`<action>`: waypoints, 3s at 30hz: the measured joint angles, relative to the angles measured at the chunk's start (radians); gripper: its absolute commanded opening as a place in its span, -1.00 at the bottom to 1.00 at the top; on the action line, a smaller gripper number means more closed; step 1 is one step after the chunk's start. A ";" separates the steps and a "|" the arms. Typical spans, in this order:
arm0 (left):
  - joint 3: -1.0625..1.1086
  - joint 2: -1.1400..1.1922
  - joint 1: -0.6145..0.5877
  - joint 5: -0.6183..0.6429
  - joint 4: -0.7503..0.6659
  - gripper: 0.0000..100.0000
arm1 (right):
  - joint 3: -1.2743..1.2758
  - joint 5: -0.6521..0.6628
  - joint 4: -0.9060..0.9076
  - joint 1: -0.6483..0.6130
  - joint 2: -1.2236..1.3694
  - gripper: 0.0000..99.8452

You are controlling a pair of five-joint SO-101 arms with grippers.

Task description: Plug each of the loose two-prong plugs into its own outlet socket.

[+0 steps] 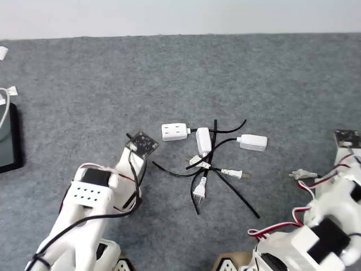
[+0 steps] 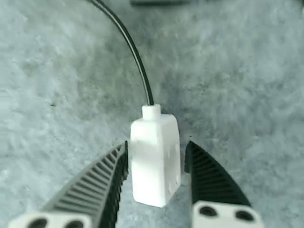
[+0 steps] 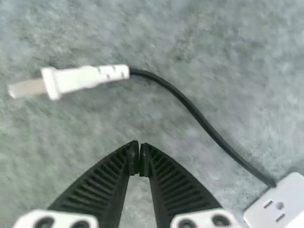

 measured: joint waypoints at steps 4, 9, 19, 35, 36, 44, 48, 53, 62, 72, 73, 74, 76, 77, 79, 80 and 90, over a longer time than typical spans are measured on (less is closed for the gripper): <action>0.061 0.000 0.005 0.002 -0.069 -0.98 | 0.000 0.015 0.000 0.037 0.000 -0.98; 0.084 -0.009 0.008 0.006 -0.091 -0.98 | 0.000 0.052 0.000 0.071 0.000 -0.98; -0.114 0.000 0.133 0.485 -0.038 -0.97 | 0.000 0.063 0.000 0.097 0.000 -0.98; -0.031 0.006 0.213 0.833 -0.181 -0.25 | 0.000 0.112 0.000 0.146 0.000 -0.98; -0.017 0.006 0.210 0.830 -0.181 -0.25 | 0.000 0.112 0.000 0.146 0.000 -0.98; -0.037 0.006 0.147 0.732 -0.181 -0.25 | 0.000 0.114 -0.006 0.149 0.000 -0.98; -0.167 0.006 0.098 0.643 -0.135 -0.33 | 0.026 0.115 -0.064 0.149 -0.002 -0.98; -0.296 0.006 0.153 0.551 -0.017 -0.86 | 0.038 0.117 -0.094 0.149 -0.002 -0.98; -0.028 0.009 0.328 0.534 -0.290 -0.93 | 0.072 0.115 -0.101 0.149 -0.002 -0.98; 0.044 0.009 0.218 0.535 -0.377 -0.93 | 0.074 0.117 -0.101 0.149 -0.002 -0.98; 0.044 0.009 0.206 0.535 -0.368 -0.93 | 0.074 0.117 -0.101 0.149 -0.002 -0.98; 0.044 0.009 0.192 0.535 -0.356 -0.93 | 0.074 0.117 -0.101 0.149 -0.002 -0.98; 0.044 0.009 0.161 0.535 -0.330 -0.92 | 0.074 0.117 -0.101 0.149 -0.002 -0.98; 0.044 0.009 0.144 0.535 -0.316 -0.92 | 0.074 0.117 -0.101 0.149 -0.002 -0.98; 0.044 0.009 0.117 0.539 -0.288 -0.92 | 0.074 0.117 -0.101 0.149 -0.002 -0.98; 0.044 0.009 0.109 0.539 -0.282 -0.92 | 0.074 0.117 -0.101 0.149 -0.002 -0.98; 0.055 -0.006 0.095 0.451 -0.178 -0.92 | 0.074 0.137 -0.101 0.149 -0.002 -0.98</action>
